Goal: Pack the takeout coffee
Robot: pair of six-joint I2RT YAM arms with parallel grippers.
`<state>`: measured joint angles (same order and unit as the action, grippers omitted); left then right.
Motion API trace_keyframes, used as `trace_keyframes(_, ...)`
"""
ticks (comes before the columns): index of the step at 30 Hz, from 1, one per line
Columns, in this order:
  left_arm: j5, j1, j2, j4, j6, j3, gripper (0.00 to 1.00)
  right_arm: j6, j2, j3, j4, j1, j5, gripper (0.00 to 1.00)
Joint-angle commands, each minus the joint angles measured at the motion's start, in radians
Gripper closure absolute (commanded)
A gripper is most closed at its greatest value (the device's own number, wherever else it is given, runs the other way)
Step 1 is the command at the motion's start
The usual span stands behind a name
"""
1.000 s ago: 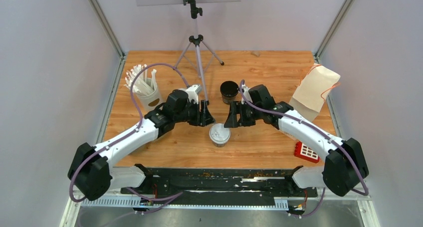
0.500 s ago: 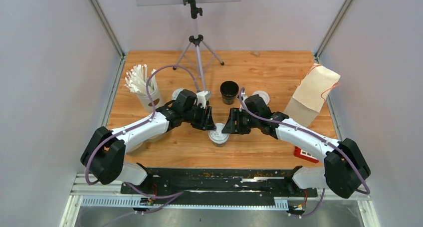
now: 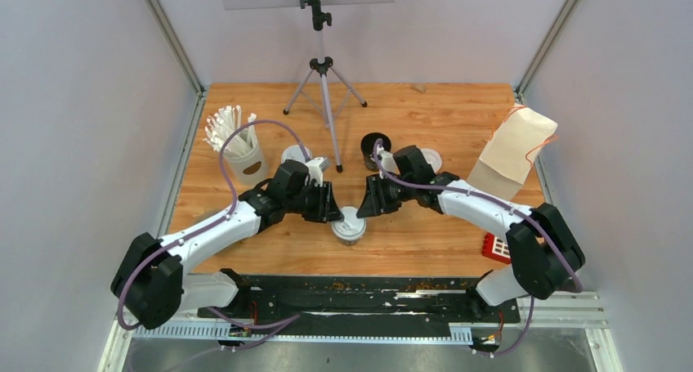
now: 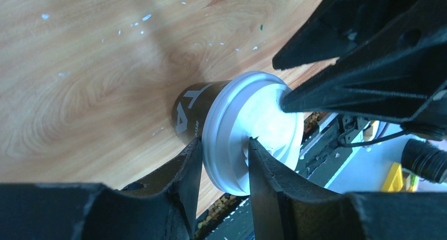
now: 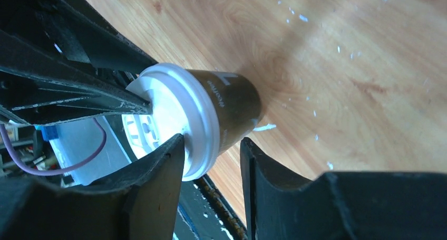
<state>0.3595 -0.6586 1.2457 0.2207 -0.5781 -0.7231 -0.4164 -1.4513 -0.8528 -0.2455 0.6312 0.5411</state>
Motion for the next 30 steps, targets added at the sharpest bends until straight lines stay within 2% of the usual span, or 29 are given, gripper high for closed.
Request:
trace_keyframes(1, -0.023, 0.001, -0.099, -0.037, -0.122, 0.052, 0.55, 0.255, -0.077, -0.098, -0.072, -0.029, 0.089, 0.57)
trace_keyframes(6, 0.005, 0.002, -0.161, -0.163, -0.24, 0.131, 0.52, 0.384, -0.156, -0.156, -0.147, -0.029, 0.179, 0.56)
trace_keyframes(11, -0.01, 0.001, -0.169, -0.154, -0.257, 0.159, 0.51, 0.402, -0.166, -0.161, -0.146, -0.028, 0.194, 0.55)
trace_keyframes(17, -0.018, 0.002, -0.202, -0.18, -0.292, 0.215, 0.53, 0.412, -0.141, -0.191, -0.176, -0.028, 0.169, 0.45)
trace_keyframes(23, -0.046, 0.002, -0.238, -0.177, -0.288, 0.237, 0.55, 0.3, -0.072, -0.187, -0.179, -0.027, 0.117, 0.33)
trace_keyframes(30, -0.053, 0.002, -0.283, -0.255, -0.288, 0.294, 0.57, 0.105, 0.047, -0.084, -0.123, 0.003, 0.036, 0.3)
